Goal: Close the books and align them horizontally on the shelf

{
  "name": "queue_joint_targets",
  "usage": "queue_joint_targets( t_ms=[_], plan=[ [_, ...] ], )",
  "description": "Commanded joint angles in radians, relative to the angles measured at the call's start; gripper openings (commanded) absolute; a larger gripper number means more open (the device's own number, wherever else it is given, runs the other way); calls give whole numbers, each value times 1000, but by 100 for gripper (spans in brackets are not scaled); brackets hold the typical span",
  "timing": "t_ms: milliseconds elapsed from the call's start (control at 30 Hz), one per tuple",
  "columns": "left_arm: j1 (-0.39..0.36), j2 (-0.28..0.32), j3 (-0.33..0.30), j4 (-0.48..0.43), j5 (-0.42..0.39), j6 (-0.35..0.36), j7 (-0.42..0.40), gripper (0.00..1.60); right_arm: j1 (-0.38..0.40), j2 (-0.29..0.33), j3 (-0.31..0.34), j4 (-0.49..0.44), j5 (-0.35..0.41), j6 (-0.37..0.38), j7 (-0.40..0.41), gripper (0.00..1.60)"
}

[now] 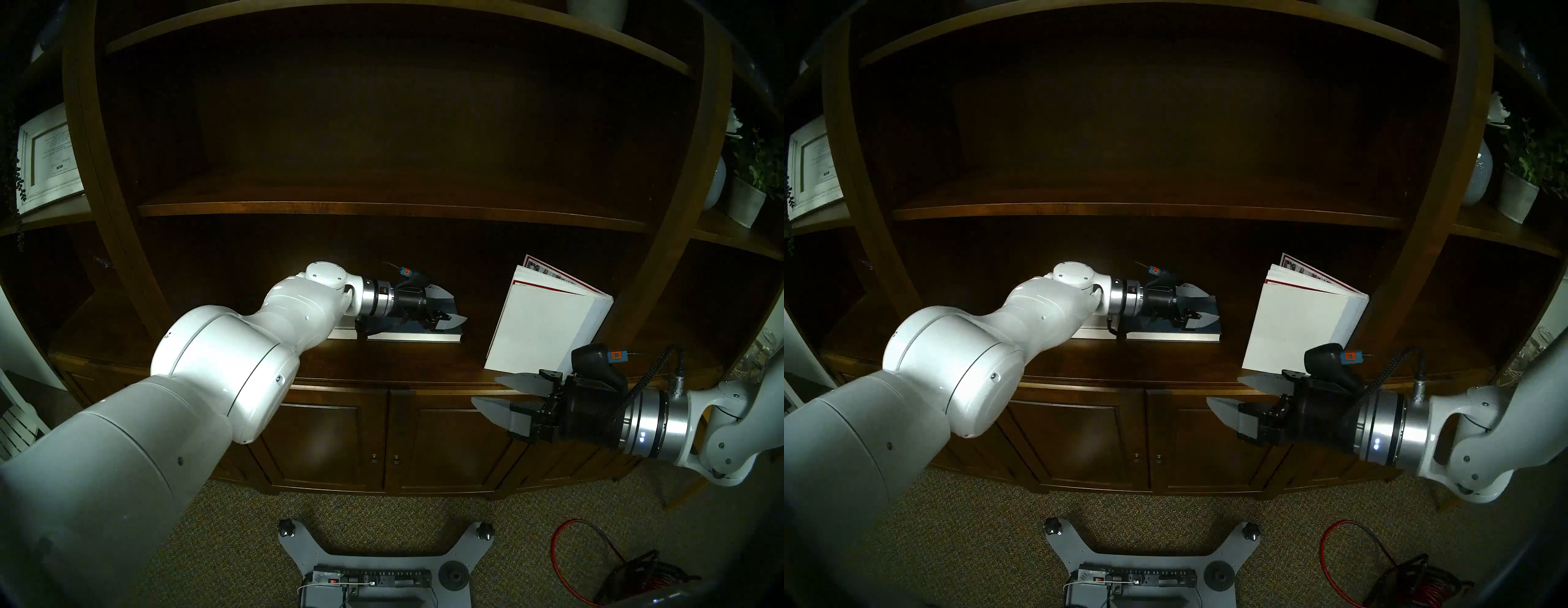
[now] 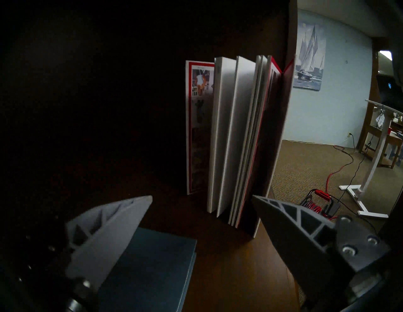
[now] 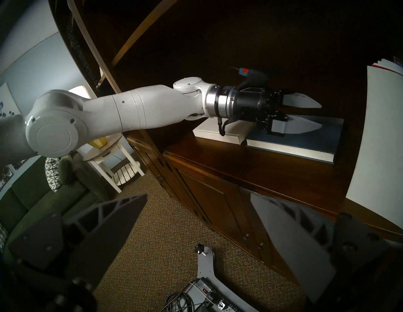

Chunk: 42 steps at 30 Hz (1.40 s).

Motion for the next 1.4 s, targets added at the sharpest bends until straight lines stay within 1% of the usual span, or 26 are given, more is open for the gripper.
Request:
queue_joint_targets(
  t_ms=[0, 300, 433, 667, 867, 1067, 1367],
  plan=[
    [-9, 75, -29, -31, -28, -23, -82, 160, 12, 1, 8, -2, 1, -7, 2, 160],
    [31, 138, -37, -17, -20, -28, -144, 160, 8, 0, 6, -1, 0, -4, 1, 160],
    [48, 154, -43, -15, -22, -31, -162, 160, 7, 0, 6, 0, -1, -4, 1, 160],
    [53, 158, -57, -31, -28, -45, -196, 160, 6, -1, 6, 0, -1, -4, 1, 160],
    [43, 159, -72, -53, -33, -57, -219, 160, 5, -2, 5, 0, -1, -3, 1, 160],
    [45, 171, -88, -74, -38, -67, -241, 160, 5, -2, 5, 0, -2, -3, 1, 160],
    [63, 193, -106, -93, -42, -69, -245, 160, 5, -3, 5, 0, -2, -3, 1, 160]
  ],
)
